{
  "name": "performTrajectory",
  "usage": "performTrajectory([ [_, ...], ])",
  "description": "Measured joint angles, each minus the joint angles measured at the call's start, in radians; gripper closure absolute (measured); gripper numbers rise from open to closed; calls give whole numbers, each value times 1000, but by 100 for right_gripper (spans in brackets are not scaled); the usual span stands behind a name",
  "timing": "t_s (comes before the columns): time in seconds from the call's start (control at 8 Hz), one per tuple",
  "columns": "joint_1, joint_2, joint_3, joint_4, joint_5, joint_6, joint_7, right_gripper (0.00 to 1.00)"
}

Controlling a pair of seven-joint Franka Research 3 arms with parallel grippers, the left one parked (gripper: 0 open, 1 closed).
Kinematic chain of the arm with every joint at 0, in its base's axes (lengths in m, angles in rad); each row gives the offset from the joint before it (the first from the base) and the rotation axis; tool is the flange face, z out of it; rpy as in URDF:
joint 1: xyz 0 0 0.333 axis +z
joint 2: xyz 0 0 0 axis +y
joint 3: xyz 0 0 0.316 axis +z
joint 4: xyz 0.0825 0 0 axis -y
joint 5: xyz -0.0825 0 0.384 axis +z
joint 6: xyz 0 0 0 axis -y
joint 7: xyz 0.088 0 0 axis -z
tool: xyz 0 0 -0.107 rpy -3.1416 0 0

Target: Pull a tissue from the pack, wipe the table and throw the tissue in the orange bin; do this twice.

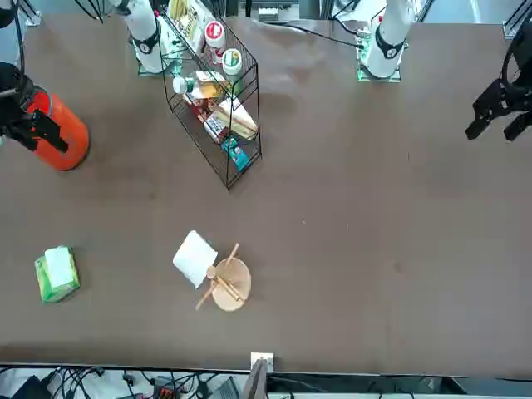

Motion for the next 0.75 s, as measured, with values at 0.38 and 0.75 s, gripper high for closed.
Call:
performTrajectory([
  [0.38,0,1,0,10,-5,0,0,0],
  [0.75,-5,47,0,42,-48,2,-3,0],
])
